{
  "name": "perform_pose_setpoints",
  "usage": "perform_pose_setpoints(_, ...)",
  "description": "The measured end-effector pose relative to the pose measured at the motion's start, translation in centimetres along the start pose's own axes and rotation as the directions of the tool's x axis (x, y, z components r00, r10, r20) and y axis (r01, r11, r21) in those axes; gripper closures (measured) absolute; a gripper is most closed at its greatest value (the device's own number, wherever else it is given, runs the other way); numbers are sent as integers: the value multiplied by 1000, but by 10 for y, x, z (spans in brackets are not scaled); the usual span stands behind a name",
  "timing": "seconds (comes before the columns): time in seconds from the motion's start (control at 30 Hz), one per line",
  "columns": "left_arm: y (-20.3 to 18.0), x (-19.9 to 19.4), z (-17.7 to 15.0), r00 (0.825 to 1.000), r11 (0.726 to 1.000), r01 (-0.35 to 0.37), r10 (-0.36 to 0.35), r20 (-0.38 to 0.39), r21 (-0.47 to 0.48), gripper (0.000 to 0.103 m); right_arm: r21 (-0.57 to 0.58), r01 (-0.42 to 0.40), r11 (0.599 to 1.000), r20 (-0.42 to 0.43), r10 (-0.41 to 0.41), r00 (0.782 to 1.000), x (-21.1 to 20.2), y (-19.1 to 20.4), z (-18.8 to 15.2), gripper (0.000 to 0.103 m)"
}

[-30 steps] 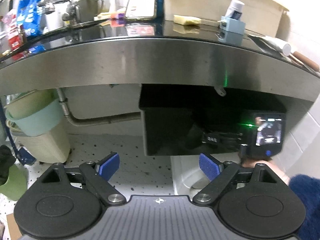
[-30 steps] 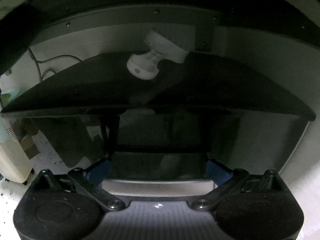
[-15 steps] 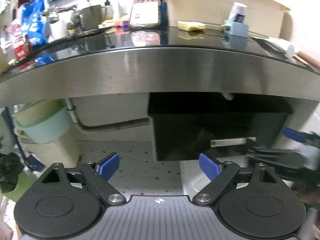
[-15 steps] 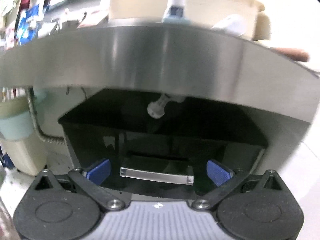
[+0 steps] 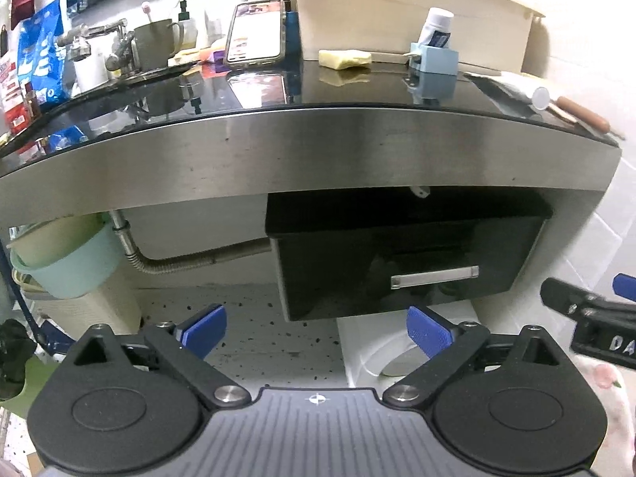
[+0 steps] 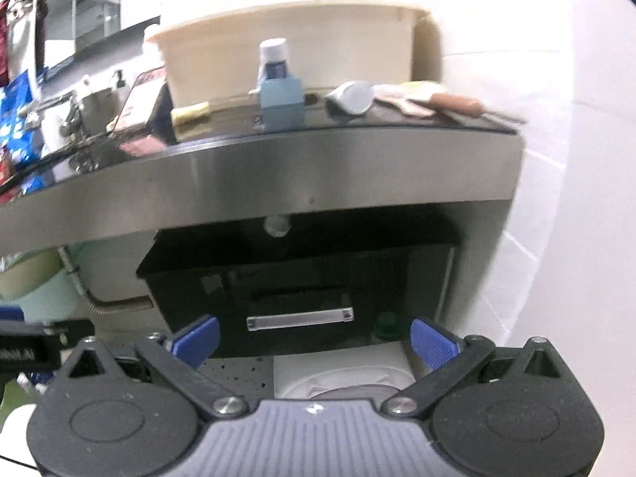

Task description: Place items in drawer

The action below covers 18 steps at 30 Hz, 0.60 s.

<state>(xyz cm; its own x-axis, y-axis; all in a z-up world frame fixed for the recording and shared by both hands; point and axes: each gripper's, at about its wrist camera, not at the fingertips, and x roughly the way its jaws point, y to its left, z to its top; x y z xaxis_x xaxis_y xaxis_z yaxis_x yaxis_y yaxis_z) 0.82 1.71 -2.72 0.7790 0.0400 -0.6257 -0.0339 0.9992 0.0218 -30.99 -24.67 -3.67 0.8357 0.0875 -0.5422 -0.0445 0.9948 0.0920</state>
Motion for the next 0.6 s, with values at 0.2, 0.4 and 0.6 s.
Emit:
perform_pose_setpoints(0.2,0,-9,6,1000,1000,2,-2,11,-5,5,39,-7,999,-53,9,999,-2,6,32,0)
perform_pose_setpoints(0.4,0,-15,10,1000,1000,20,-20,14,-17,4,-26,7,1000,-33,-8,999,-17,14,47,0)
perform_pose_setpoints(0.6,-2,-20,14,1000,1000,16,-16,12,-21,4,-96,155,983,73,-149,986,-31,38,49,0)
